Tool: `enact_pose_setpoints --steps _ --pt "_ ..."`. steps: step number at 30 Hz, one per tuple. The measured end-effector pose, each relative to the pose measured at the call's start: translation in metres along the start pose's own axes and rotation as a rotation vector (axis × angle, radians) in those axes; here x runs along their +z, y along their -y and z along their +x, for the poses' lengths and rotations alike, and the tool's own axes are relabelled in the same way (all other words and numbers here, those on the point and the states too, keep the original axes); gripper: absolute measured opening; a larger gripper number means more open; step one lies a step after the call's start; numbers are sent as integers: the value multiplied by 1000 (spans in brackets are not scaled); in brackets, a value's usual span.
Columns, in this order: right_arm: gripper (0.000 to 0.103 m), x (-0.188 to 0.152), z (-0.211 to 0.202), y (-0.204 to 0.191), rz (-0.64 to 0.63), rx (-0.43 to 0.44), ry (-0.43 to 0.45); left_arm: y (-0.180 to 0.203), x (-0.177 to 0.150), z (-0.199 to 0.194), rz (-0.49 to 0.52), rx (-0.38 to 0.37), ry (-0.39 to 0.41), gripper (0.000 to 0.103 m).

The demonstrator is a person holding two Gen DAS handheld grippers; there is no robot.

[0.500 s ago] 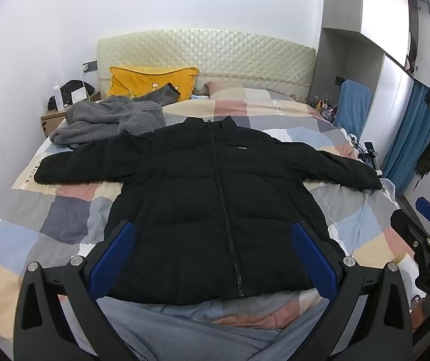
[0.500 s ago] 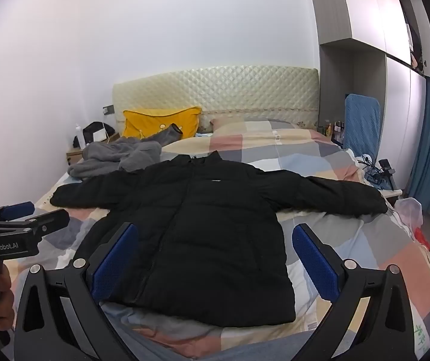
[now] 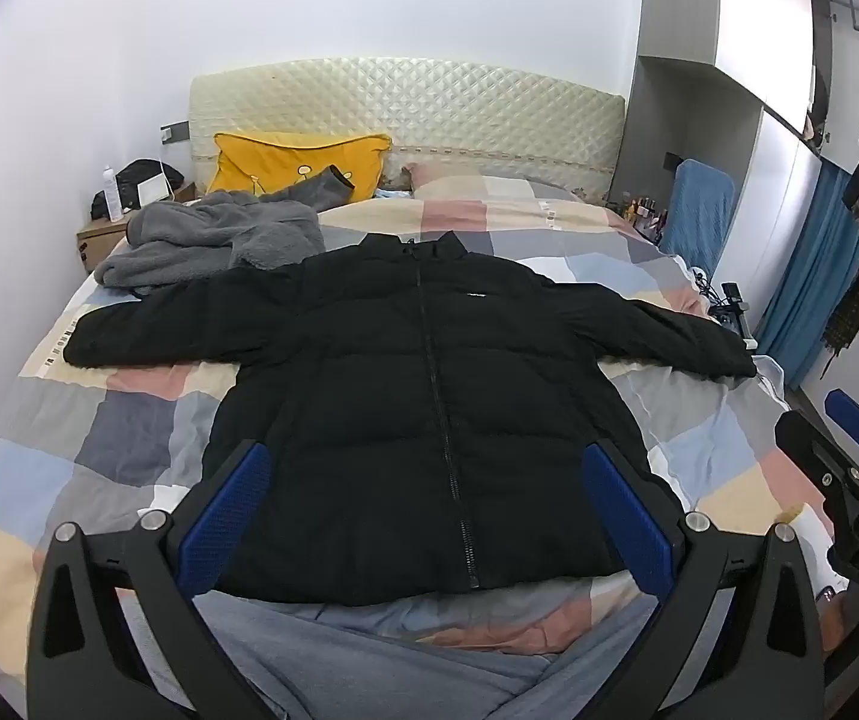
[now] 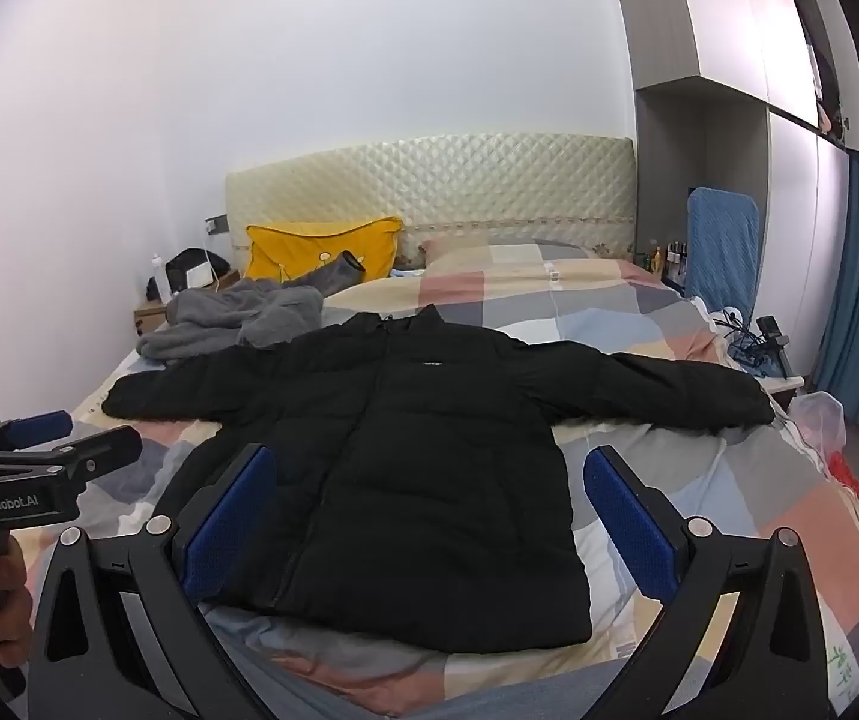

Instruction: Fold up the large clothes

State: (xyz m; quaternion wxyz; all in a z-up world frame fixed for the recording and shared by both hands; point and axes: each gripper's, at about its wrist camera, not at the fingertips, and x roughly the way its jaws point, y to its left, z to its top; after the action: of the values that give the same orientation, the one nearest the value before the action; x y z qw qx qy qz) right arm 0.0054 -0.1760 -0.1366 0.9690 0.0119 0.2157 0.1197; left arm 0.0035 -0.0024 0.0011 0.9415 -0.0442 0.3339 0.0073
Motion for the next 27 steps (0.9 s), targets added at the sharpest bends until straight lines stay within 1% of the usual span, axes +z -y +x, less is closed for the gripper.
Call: enact_pose_setpoints --steps 27 --pt "103 -1 -2 0 3 8 4 -1 -1 -7 0 -8 3 103"
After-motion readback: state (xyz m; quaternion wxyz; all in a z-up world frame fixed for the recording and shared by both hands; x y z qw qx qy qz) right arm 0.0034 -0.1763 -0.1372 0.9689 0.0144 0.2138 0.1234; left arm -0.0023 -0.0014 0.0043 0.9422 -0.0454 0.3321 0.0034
